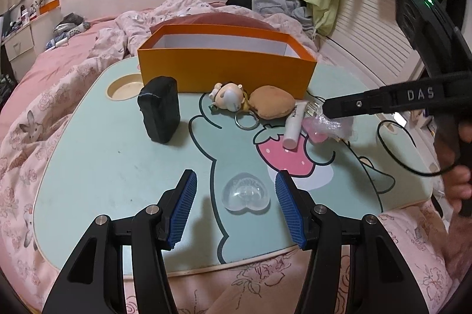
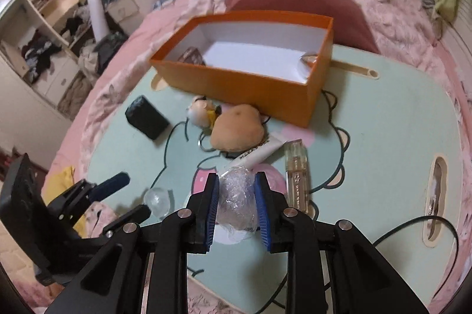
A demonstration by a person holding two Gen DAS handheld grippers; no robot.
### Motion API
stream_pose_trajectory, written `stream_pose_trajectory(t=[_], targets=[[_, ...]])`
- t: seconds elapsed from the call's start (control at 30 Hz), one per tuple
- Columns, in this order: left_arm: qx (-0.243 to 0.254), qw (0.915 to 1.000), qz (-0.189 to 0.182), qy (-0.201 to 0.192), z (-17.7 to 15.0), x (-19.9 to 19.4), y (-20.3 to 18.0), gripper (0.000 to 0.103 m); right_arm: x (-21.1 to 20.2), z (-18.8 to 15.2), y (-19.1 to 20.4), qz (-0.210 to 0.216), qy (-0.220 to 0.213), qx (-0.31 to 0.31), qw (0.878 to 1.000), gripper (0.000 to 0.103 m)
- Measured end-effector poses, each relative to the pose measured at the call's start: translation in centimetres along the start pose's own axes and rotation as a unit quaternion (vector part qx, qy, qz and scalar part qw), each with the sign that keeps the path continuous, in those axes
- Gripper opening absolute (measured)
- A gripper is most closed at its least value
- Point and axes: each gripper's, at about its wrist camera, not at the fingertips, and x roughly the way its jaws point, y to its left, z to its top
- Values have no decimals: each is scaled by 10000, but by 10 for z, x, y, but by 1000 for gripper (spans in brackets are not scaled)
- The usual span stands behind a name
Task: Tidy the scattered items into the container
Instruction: 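Lift the clear bubble wrap out and release it on the table with the right gripper, then grasp the brown printed box in the orange box with the left gripper, set it on table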
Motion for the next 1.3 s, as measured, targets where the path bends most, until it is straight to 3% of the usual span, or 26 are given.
stream_pose_trajectory(t=[0.13, 0.23, 0.37, 0.43, 0.53, 0.67, 0.77, 0.9, 1.07, 1.3], targets=[[-71, 10000, -13, 30, 2, 1, 4, 57, -17, -15, -8, -59, -794, 216, 9966, 57], [-156, 9999, -32, 61, 5, 0, 10, 57, -26, -30, -9, -89, -1181, 340, 9924, 59], [-43, 10000, 59, 5, 15, -5, 13, 57, -23, -52, -1, -200, -1295, 240, 9911, 61], [-90, 9999, -82, -1, 25, -10, 17, 57, -20, -60, 4, -239, -1339, 198, 9905, 61], [-250, 9993, -277, -43, 50, -19, 29, 57, -21, -66, 13, -393, -1503, 50, 9879, 61], [-181, 9994, -286, -30, 110, -25, 40, 57, -20, -68, 17, -422, -1533, -38, 9873, 63], [-3, 9993, -18, 381, 158, -5, 49, 56, -13, -68, 14, -365, -1411, 33, 9893, 64], [112, 9896, 249, 1414, 197, 53, 59, 54, -11, -69, 11, -285, -1362, 105, 9902, 64], [443, 9710, 971, 2139, 200, 115, 54, 52, -12, -70, 8, -229, -1384, 172, 9900, 65], [461, 9514, 1346, 2731, 193, 168, 57, 48, -11, -69, 5, -148, -1367, 293, 9901, 67]])
